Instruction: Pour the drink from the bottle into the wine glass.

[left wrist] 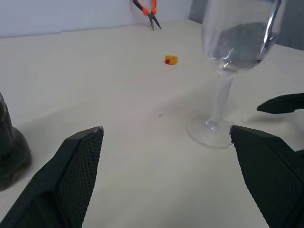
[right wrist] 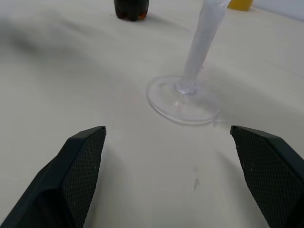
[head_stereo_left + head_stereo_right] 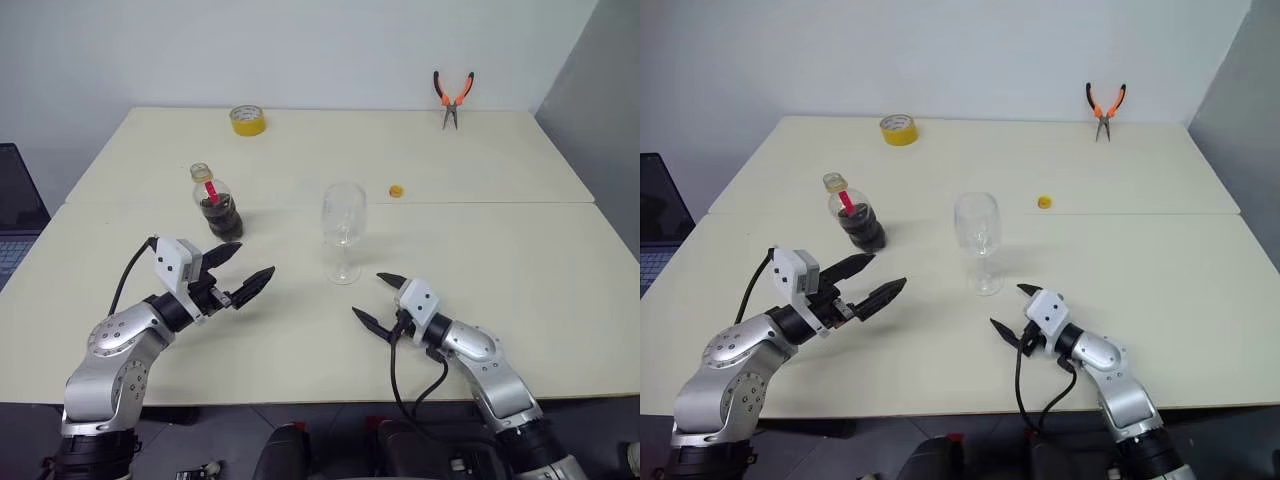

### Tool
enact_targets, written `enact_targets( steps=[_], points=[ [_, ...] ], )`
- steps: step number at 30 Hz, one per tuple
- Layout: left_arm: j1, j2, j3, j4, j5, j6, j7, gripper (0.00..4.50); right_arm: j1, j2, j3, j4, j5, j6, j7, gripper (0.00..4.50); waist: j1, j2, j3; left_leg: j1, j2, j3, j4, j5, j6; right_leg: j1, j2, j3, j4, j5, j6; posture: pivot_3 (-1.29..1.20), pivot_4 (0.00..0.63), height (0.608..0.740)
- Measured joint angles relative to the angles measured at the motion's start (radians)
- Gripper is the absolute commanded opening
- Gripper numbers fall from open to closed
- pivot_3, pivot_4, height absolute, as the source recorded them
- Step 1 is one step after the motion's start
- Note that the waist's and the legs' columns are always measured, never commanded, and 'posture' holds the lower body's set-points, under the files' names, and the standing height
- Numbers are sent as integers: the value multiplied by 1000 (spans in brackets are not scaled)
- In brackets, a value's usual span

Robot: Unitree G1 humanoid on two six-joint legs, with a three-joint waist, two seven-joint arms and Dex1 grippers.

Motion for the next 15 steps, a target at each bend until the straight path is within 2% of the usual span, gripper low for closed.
enact_targets(
  steps=[6, 15],
  points=[
    [19, 40, 0, -50, -24, 37, -18, 4500, 67, -56, -5, -155, 11, 65, 1, 4480, -1, 0, 0, 0, 0, 0, 0, 0, 0, 0, 0, 0, 0, 0, 0, 0, 150, 740],
    [12, 41, 1, -87, -49, 58, -17, 4500, 104, -125, -58, -320, 126, 156, 43, 4480, 0, 0, 0, 0, 0, 0, 0, 0, 0, 1, 0, 0, -1, 0, 0, 0, 150, 740]
  ],
)
